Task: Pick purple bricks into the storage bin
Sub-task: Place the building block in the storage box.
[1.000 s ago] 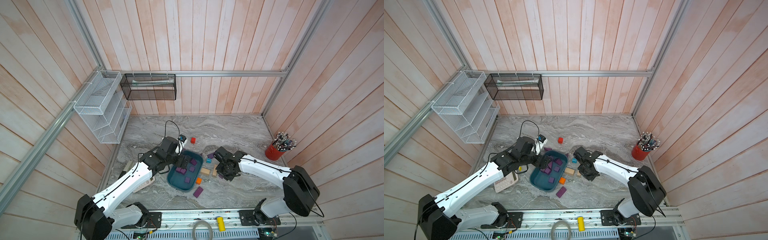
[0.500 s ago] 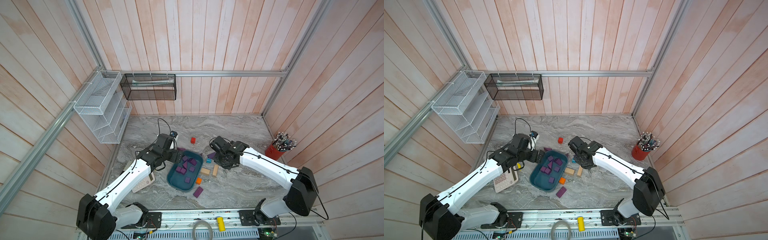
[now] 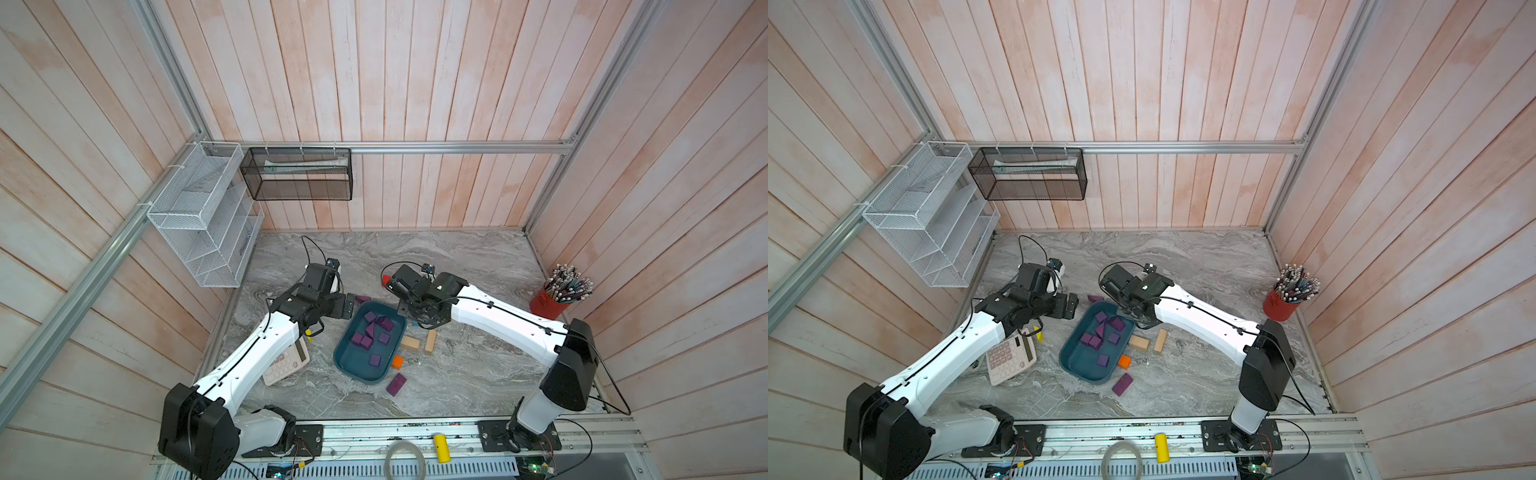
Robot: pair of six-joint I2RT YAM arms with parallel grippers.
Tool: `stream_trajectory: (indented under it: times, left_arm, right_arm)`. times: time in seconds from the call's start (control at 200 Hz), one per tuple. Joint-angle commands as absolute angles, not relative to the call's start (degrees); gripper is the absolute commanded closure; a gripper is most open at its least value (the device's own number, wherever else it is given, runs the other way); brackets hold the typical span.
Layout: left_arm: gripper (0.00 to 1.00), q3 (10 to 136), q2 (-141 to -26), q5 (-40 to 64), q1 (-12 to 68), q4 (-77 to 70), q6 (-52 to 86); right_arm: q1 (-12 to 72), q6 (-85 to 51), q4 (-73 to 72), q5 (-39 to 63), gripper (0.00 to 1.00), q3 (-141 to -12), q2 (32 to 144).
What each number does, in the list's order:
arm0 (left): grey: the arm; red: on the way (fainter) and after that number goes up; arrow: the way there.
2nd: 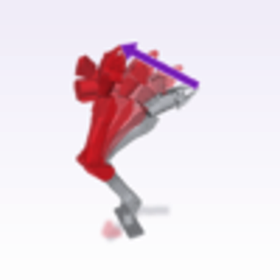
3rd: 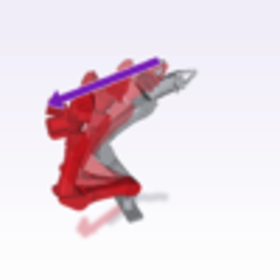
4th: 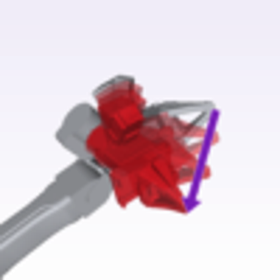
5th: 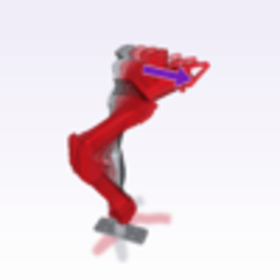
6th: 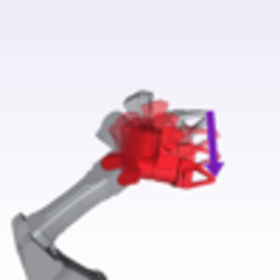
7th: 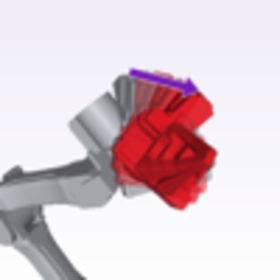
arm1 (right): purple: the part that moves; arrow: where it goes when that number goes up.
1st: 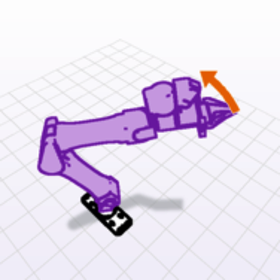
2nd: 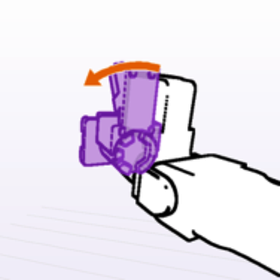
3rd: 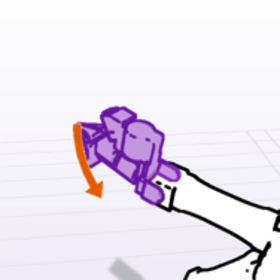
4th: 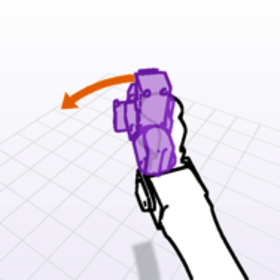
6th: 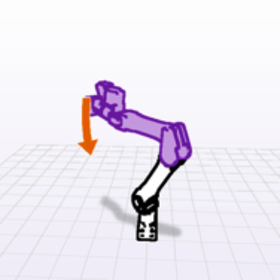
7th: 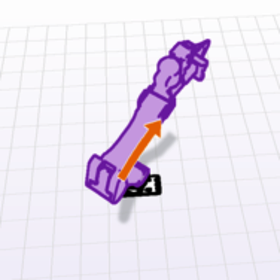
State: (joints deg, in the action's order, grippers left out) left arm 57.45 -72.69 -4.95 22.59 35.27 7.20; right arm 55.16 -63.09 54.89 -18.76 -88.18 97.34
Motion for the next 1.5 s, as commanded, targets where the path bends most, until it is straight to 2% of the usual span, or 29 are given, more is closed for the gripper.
stream_trajectory:
  times: [0.0, 0.38, 0.855, 1.49]
  left_arm:
    - [0.00, 58.5, -74.1, -5.9, 20.3, 37.0, 9.0]
    - [0.00, 60.1, -76.7, -5.8, 11.8, 38.0, 11.8]
    - [0.00, 59.9, -77.5, -4.4, 11.6, 37.9, 11.5]
    - [0.00, 60.1, -77.3, -4.9, 11.6, 38.0, 11.7]
  right_arm:
    - [56.5, -56.8, 54.5, -19.5, 0.75, -90.6, 99.8]
    - [58.5, -45.0, 46.7, -12.1, 0.75, -90.5, 104.8]
    - [58.8, -37.9, 45.0, -10.1, 0.74, -91.6, 111.4]
    - [58.5, -35.8, 42.5, -9.8, 0.74, -91.6, 116.0]
